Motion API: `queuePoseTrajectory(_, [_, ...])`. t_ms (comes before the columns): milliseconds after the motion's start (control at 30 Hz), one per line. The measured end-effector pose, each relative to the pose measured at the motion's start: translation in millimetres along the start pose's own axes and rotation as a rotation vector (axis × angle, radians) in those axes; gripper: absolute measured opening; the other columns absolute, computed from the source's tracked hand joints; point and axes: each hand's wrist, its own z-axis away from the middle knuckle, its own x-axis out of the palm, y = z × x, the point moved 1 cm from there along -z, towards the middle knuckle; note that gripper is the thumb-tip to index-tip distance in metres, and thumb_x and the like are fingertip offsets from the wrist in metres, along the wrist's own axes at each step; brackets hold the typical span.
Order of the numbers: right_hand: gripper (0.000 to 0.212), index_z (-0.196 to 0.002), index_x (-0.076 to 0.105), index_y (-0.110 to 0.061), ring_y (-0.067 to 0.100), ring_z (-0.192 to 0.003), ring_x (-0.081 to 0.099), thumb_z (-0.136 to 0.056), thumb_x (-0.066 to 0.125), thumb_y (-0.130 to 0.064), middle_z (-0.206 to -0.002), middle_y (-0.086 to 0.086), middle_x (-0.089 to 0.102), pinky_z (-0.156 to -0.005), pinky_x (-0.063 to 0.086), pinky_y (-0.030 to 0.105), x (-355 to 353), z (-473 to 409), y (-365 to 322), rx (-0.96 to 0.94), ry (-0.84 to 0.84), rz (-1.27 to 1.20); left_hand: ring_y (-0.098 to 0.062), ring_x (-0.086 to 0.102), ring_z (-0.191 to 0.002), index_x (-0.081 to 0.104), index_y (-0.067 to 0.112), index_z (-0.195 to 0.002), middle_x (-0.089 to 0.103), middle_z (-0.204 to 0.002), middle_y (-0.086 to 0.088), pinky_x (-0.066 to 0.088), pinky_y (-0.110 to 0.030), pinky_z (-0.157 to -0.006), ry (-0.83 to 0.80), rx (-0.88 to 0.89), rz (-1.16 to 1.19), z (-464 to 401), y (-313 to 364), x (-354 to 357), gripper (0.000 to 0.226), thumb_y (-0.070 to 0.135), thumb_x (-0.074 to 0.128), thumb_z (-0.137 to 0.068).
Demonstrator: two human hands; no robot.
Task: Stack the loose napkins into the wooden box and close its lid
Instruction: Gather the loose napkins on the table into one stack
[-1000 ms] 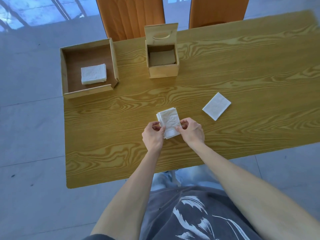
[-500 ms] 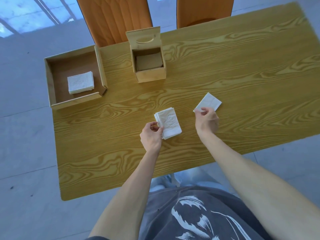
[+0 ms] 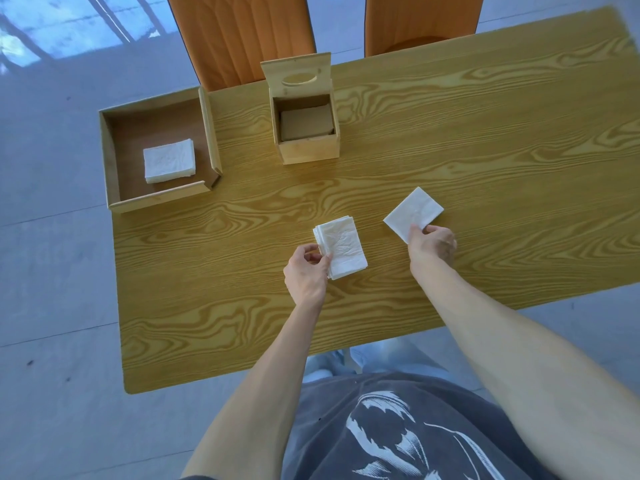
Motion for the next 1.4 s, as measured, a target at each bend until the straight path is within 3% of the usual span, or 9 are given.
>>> queuePoseTrajectory(100, [0.030, -0.102, 0.066, -0.015, 0.026, -0.091, 0.059, -0.086, 0.065, -0.040, -0.124, 0.008, 0.056, -0.084, 0.053, 0.040, 0.2, -0.1, 0.8, -0.010, 0.011, -0.018, -0.018, 0.075, -0.079, 0.071, 0.021, -0.108, 0.072, -0.084, 0.009, 0.064, -0.042, -0.080, 0.003, 0.001, 0.001, -0.7, -0.9, 0.2, 0.028, 0.026, 0.082, -0.083])
queuePoseTrajectory(267, [0.017, -0.096, 0.062, -0.022, 0.021, -0.087, 0.059, -0.086, 0.064, -0.036, -0.117, 0.002, 0.060, -0.076, 0.049, 0.034, -2.6, 7.1, 0.6, -0.071, 0.021, -0.078, -0.018, 0.075, -0.079, 0.071, 0.022, -0.107, 0.072, -0.083, 0.009, 0.064, -0.043, -0.080, 0.001, 0.001, -0.003, -2.0, -1.4, 0.3, 0.027, 0.026, 0.083, -0.083])
queuePoseTrajectory(467, [0.009, -0.094, 0.063, -0.022, 0.016, -0.084, 0.067, -0.088, 0.065, -0.029, -0.087, -0.009, 0.066, -0.066, 0.046, 0.025, -6.8, 13.6, -2.5, -0.136, 0.013, -0.190, -0.019, 0.075, -0.080, 0.071, 0.022, -0.107, 0.073, -0.085, 0.008, 0.063, -0.044, -0.080, -0.002, 0.006, -0.004, -2.0, -1.6, 0.6, 0.027, 0.026, 0.083, -0.083])
queuePoseTrajectory(667, [0.011, -0.100, 0.066, -0.014, 0.015, -0.085, 0.067, -0.089, 0.067, -0.018, -0.092, -0.003, 0.068, -0.071, 0.057, 0.027, -11.3, 15.1, -2.9, -0.065, -0.034, -0.386, -0.021, 0.076, -0.081, 0.070, 0.023, -0.107, 0.073, -0.085, 0.008, 0.063, -0.043, -0.081, -0.009, 0.014, -0.023, -1.8, -1.6, -0.9, 0.026, 0.028, 0.082, -0.083])
queuePoseTrajectory(800, [0.019, -0.104, 0.066, -0.009, 0.014, -0.088, 0.070, -0.086, 0.070, -0.004, -0.098, 0.002, 0.069, -0.061, 0.058, 0.019, -15.4, 16.7, -3.6, 0.022, -0.173, -0.622, -0.019, 0.075, -0.078, 0.070, 0.021, -0.109, 0.070, -0.081, 0.011, 0.064, -0.039, -0.077, -0.016, 0.011, -0.020, -1.4, -1.0, -1.6, 0.028, 0.027, 0.081, -0.084])
queuePoseTrajectory(1000, [0.043, -0.124, 0.061, -0.007, 0.019, -0.088, 0.071, -0.084, 0.074, -0.001, -0.105, 0.010, 0.070, -0.065, 0.060, 0.022, -18.8, 16.1, -1.8, 0.142, -0.295, -0.695, -0.012, 0.072, -0.076, 0.070, 0.020, -0.112, 0.068, -0.079, 0.012, 0.063, -0.035, -0.075, -0.026, 0.026, -0.020, -1.3, -1.3, -2.4, 0.030, 0.025, 0.081, -0.084])
queuePoseTrajectory(1133, [0.019, -0.106, 0.071, -0.010, 0.016, -0.081, 0.070, -0.087, 0.071, -0.005, -0.094, 0.005, 0.072, -0.061, 0.058, 0.023, -16.5, 19.4, -1.9, 0.141, -0.395, -0.643, -0.019, 0.075, -0.084, 0.070, 0.018, -0.114, 0.073, -0.088, 0.003, 0.064, -0.043, -0.080, -0.061, 0.023, 0.003, -1.5, -3.7, -4.3, 0.032, 0.021, 0.081, -0.084])
queuePoseTrajectory(1267, [0.017, -0.108, 0.068, -0.010, 0.021, -0.087, 0.070, -0.091, 0.068, -0.010, -0.102, 0.010, 0.072, -0.066, 0.058, 0.030, -18.4, 26.2, -0.2, 0.116, -0.633, -0.700, -0.022, 0.075, -0.087, 0.070, 0.016, -0.114, 0.074, -0.091, -0.001, 0.064, -0.046, -0.081, -0.087, 0.016, 0.034, -2.8, -5.9, -6.4, 0.033, 0.018, 0.082, -0.084])
queuePoseTrajectory(1400, [0.018, -0.108, 0.069, -0.012, 0.016, -0.080, 0.069, -0.091, 0.069, -0.014, -0.099, 0.006, 0.074, -0.060, 0.056, 0.027, -16.5, 37.8, 4.5, 0.029, -0.818, -0.566, -0.024, 0.075, -0.088, 0.071, 0.015, -0.115, 0.075, -0.092, -0.003, 0.064, -0.046, -0.082, -0.094, 0.007, 0.045, -3.1, -6.3, -6.5, 0.033, 0.016, 0.081, -0.084])
